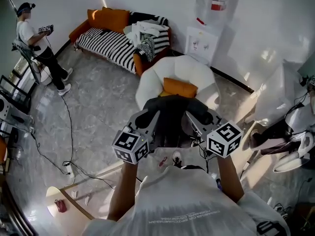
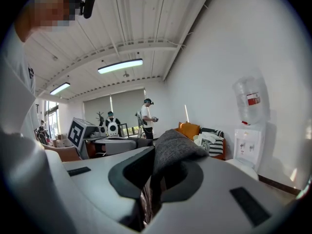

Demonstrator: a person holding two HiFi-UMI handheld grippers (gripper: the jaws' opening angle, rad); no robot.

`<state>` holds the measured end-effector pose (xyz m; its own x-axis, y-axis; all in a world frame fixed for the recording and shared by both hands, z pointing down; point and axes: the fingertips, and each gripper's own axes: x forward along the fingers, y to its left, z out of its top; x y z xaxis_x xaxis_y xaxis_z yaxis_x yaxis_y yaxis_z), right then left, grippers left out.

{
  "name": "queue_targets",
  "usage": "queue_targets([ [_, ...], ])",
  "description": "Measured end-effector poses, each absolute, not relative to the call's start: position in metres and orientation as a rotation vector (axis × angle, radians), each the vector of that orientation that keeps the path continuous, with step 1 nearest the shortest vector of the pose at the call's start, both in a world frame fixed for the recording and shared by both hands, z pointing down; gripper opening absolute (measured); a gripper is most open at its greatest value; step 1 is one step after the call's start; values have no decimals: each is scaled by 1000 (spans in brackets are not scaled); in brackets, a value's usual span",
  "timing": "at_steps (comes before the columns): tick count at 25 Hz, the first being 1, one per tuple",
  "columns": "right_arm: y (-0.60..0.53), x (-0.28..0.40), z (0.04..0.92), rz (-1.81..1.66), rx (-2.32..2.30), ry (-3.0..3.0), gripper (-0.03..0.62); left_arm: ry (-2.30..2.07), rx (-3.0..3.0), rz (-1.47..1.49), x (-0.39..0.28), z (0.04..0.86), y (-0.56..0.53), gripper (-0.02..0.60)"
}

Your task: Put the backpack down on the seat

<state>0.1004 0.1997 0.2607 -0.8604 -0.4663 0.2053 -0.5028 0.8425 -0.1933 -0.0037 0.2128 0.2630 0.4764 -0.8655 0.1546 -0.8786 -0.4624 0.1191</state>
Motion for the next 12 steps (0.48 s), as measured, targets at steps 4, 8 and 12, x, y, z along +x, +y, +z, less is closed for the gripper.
queue_targets([
  [4,185,102,264,396,740,-2879,34,-1523,2561,118,-2,264,200,63],
  [8,173,99,262,418,710,-2897,35,-1575,2544,86,-6,263,185,62],
  [12,159,100,263,405,696,-2892,34,-1584,2531,86,-5,263,168,63],
])
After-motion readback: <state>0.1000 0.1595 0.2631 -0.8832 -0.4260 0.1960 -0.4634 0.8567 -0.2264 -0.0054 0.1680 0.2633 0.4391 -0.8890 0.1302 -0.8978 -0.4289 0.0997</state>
